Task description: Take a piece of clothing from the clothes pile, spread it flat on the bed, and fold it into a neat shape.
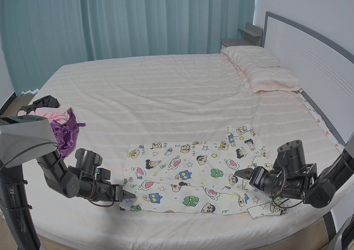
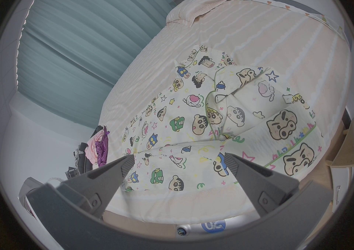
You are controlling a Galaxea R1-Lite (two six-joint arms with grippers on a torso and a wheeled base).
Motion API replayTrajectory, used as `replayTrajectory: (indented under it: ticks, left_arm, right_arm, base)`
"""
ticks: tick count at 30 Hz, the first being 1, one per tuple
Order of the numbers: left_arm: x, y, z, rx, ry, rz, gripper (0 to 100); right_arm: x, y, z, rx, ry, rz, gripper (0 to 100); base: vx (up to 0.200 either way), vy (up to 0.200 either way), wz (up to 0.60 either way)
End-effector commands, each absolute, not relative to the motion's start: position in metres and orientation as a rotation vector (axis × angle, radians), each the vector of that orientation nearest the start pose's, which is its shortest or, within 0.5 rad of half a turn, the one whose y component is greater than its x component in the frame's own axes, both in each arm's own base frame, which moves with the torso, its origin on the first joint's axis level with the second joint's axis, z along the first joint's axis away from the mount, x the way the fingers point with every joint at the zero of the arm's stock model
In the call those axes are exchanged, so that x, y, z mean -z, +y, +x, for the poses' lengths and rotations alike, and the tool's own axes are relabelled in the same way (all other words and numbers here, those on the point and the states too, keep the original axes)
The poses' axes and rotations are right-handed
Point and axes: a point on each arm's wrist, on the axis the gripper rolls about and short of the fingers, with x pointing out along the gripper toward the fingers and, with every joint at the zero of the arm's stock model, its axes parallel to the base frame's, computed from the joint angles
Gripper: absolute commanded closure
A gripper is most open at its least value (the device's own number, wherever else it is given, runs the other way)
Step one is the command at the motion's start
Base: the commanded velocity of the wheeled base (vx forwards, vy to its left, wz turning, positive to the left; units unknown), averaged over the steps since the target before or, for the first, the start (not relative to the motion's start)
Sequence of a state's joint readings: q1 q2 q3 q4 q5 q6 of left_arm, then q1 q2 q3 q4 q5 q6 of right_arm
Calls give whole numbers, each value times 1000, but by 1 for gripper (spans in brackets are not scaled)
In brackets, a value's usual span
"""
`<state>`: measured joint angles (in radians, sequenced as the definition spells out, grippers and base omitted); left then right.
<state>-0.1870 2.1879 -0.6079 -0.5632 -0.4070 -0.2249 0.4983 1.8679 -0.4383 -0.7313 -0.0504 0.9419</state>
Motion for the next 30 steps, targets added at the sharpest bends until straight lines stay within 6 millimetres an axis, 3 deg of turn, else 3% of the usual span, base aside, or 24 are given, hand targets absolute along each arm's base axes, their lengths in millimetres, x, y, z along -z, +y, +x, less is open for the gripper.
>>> replayTrajectory:
  ticks: [1,18,30]
  left_arm:
    - [18,-63,289,414,1096,-311,100]
    - [3,-57,257,390,1117,-299,100]
    - [9,-53,234,381,1182,-278,100]
  right_arm:
    - [-58,126,234,-77,817,699,0]
    - [-59,126,234,-78,816,700,0]
    - [-58,126,233,-77,818,699,0]
  base:
    - [0,0,0]
    - [0,0,0]
    - [0,0,0]
